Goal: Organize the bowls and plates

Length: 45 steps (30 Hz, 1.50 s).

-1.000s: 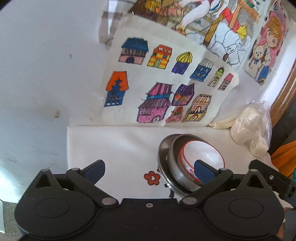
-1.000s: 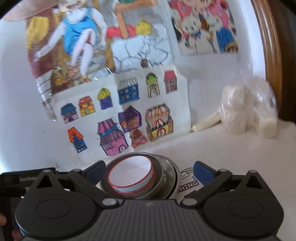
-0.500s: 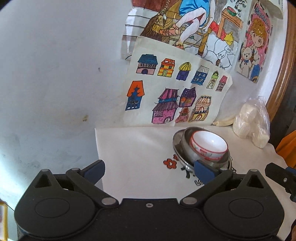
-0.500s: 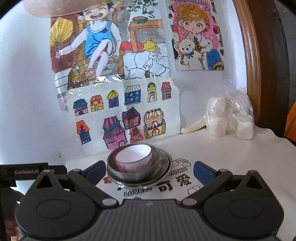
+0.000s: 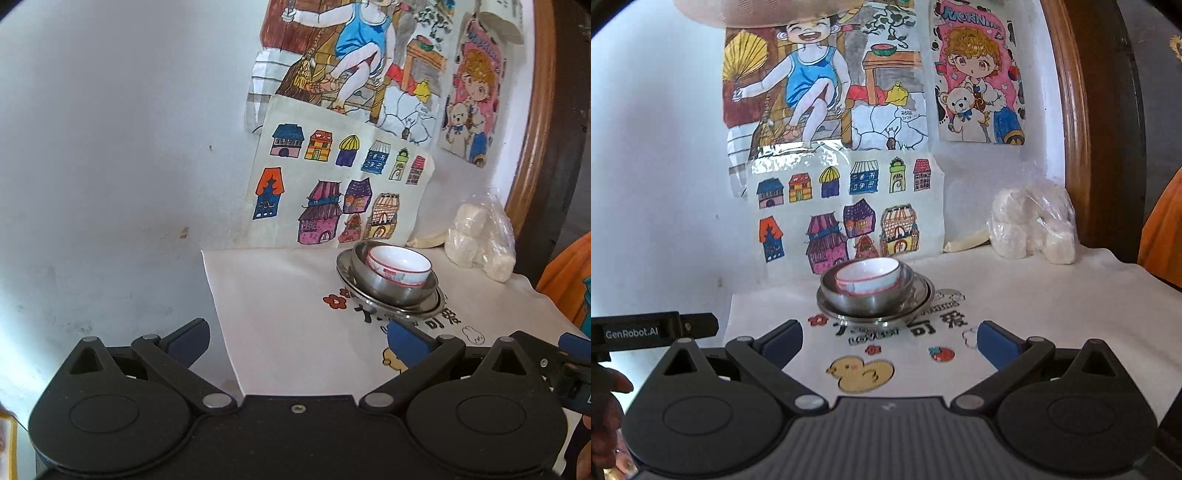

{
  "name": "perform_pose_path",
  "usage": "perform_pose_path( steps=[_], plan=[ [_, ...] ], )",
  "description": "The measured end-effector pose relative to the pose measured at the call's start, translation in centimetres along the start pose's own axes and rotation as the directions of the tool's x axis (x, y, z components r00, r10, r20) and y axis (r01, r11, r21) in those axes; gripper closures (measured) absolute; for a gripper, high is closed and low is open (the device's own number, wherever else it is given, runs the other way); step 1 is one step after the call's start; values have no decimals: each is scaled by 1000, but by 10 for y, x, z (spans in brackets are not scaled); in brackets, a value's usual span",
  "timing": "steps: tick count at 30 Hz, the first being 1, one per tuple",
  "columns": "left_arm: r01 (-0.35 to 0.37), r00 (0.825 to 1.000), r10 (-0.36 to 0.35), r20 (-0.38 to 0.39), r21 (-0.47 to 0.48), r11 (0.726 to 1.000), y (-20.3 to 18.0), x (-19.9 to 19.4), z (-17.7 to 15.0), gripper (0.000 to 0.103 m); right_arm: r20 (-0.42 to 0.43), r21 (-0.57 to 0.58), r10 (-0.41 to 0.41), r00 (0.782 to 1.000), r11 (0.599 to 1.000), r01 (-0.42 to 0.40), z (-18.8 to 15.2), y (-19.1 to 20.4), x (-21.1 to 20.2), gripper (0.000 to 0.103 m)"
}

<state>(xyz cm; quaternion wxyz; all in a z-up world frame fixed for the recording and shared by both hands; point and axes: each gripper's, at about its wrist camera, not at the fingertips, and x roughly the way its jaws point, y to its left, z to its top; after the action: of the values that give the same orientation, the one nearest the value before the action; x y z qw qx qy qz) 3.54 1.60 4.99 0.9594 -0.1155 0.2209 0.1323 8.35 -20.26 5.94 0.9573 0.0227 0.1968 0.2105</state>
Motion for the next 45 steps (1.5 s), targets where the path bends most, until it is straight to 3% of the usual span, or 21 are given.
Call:
perform_pose_path(
  steps=[9,15,30,45],
  plan=[
    [-32,998,31,63,14,999,8,-20,-21,1,16,69,-24,1000,997,23,-19,0,-18,0],
    [-39,999,39,21,16,999,11,-12,-32,1,22,121,-61,998,991,58,-30,-7,-21,0],
    [-19,998,16,59,57,998,6,-12,-42,1,83,100,-118,990,989,109,-43,-1,-36,0],
    [-6,999,2,41,93,996,-6,-2,-43,1,57,111,-145,988,984,138,-50,-8,-27,0]
  ],
)
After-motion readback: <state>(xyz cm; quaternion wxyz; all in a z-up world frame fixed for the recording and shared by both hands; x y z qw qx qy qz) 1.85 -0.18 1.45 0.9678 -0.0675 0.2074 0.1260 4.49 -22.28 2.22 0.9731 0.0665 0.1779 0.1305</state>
